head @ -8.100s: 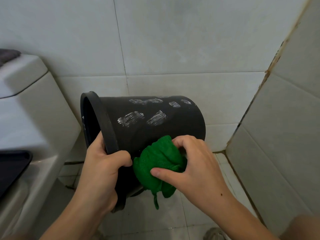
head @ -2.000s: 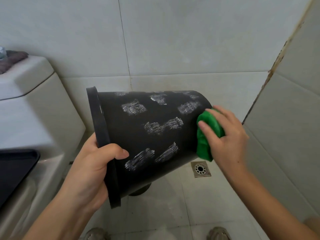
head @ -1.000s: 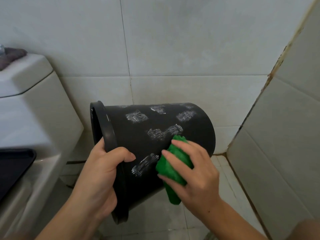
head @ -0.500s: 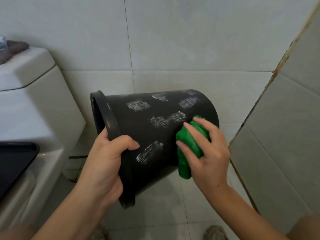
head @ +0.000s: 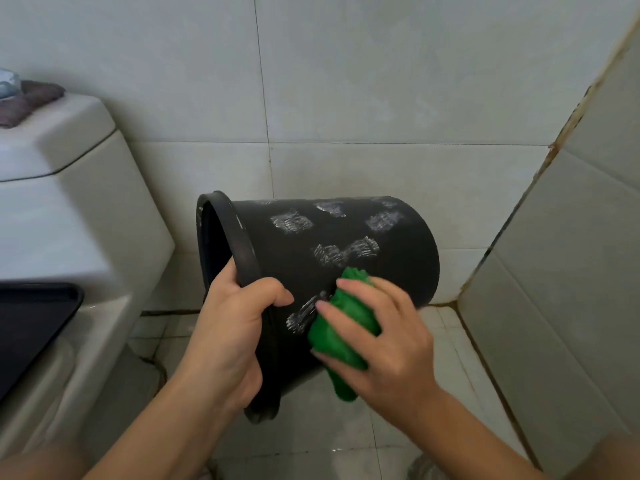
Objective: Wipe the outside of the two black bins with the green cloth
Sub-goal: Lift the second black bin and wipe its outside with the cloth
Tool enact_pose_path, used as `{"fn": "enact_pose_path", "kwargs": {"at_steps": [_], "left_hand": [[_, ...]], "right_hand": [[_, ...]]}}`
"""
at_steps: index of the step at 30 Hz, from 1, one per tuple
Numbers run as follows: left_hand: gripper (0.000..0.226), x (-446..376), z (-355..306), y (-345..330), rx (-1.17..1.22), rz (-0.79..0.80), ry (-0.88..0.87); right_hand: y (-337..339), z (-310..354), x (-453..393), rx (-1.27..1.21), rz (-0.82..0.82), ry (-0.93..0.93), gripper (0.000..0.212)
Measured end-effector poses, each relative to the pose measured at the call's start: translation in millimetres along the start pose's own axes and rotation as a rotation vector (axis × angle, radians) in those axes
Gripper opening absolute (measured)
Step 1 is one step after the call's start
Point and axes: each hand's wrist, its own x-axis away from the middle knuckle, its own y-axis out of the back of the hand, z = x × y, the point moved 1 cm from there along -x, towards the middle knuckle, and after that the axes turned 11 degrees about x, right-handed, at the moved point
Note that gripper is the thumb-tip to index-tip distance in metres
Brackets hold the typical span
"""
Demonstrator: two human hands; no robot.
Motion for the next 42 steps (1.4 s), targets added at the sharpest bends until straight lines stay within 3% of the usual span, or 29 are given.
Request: {"fn": "enact_pose_path", "kwargs": {"at_steps": [6,11,16,18,22,23,27,32,37,42], "left_hand": [[0.049,-10,10,-5,-0.060,-0.003,-0.060],[0.043,-5,14,-2,-0.067,-0.007,-0.054],[0.044,-2,15,-7,-0.075,0.004,-0.054],[0.033,0,15,-9,-0.072,0.029,-0.061],[0.026,1,16,-6,-0.044,-0.011,-0.046],[0.026,0,16,-6,-0.036,-0.020,-0.040],[0.027,0,16,-10,-0.051,0.011,-0.067],[0.023,1,18,-8,-0.058,0.019,-0.079],[0.026,0,21,-9,-0.075,0.022,-0.092],[0.024,3,21,-5,-0.037,0.018,-0.063]], "right_hand": [[-4,-20,-15,0.017,-0.032,-0.302,0.041],[2,2,-3,0.017,0.010,0.008,0.034],[0,-20,-20,0.007,0.004,-0.312,0.042],[1,-11,-15,0.008,-0.004,-0.275,0.041],[2,9,-3,0.000,-0.001,0.013,0.037],[2,3,-7,0.001,-0.001,0.015,0.038],[1,-14,-24,-0.020,-0.040,-0.258,0.042],[1,11,-7,-0.017,0.009,0.036,0.036],[1,-6,-24,0.016,-0.019,-0.141,0.037],[3,13,-9,-0.008,0.032,0.074,0.031]]}}
